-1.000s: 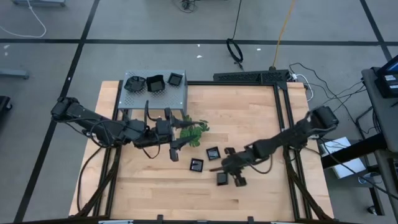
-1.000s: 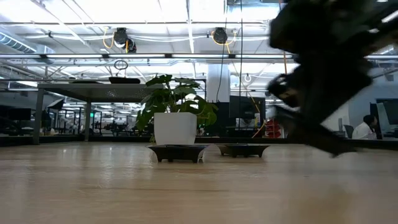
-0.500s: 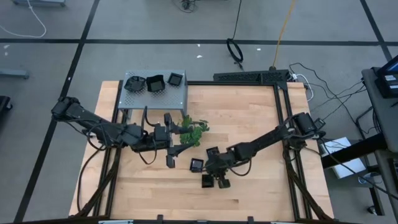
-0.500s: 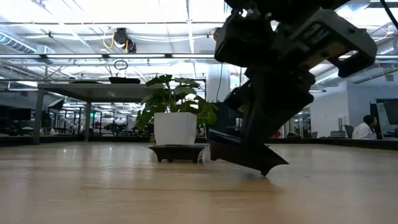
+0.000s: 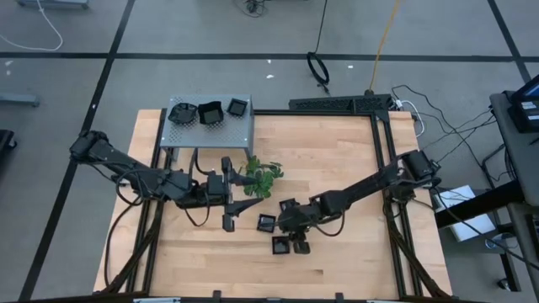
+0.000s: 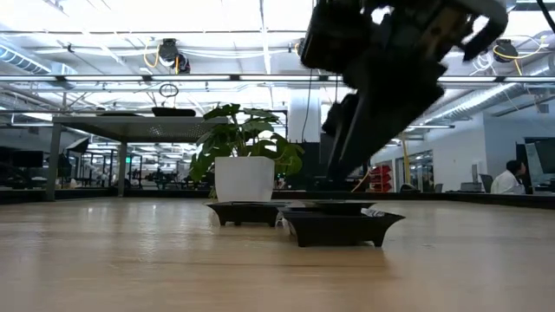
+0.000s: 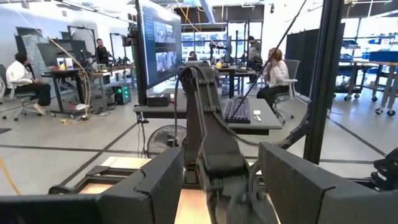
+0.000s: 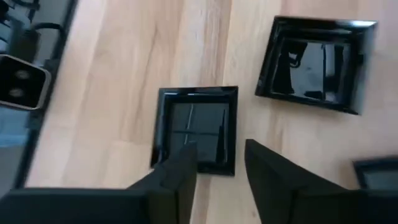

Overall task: Pick & Place Mini shaped plates
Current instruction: Stack the square plate on top of the square plate on the shelf

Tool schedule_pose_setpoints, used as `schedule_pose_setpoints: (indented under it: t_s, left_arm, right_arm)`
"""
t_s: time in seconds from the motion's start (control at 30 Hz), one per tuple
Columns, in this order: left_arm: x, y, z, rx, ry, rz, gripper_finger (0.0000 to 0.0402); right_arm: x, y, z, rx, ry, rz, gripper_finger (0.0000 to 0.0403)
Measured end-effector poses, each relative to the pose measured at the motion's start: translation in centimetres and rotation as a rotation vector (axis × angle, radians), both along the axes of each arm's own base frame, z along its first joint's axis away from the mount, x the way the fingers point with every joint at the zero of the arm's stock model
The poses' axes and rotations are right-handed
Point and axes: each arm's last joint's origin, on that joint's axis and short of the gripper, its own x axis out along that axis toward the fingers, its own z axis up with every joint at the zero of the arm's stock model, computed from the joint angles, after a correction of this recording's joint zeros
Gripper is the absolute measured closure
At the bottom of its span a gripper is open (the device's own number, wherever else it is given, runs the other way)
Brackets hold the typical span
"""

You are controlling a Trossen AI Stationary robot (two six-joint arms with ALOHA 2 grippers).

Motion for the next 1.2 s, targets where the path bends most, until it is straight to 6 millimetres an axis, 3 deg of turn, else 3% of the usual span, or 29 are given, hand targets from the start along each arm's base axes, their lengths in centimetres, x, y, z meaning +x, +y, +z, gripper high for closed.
schedule_pose_setpoints:
  t_s: [0.27, 0.43, 0.6, 0.7, 0.9, 1.2]
  left_arm:
    - [0.0, 0.1, 0.0, 0.000, -0.001, 0.003, 0.0188]
    - [0.1, 0.2, 0.0, 0.000, 0.000, 0.009, 0.0188]
    - [0.1, 0.2, 0.0, 0.001, 0.000, 0.011, 0.0188]
    - [0.1, 0.2, 0.0, 0.001, 0.000, 0.011, 0.0188]
    - [0.3, 0.8, 0.0, 0.001, 0.000, 0.031, 0.0188]
    - [0.8, 2.4, 0.0, 0.000, 0.000, 0.088, 0.0188]
  right_arm:
    - [-2.5, -1.4, 6.3, -0.006, -0.099, 0.013, 0.0268]
    - [-5.9, -3.3, 10.1, -0.097, -0.112, -0.065, 0.0280]
    - [-10.4, -5.3, 12.3, -0.149, -0.213, -0.168, 0.0288]
    - [-13.4, -6.4, 12.8, -0.148, -0.303, -0.257, 0.0289]
    - [-18.6, -8.2, 11.4, -0.074, -0.463, -0.471, 0.0289]
    - [-21.4, -9.2, 8.0, -0.031, -0.725, -0.517, 0.0293]
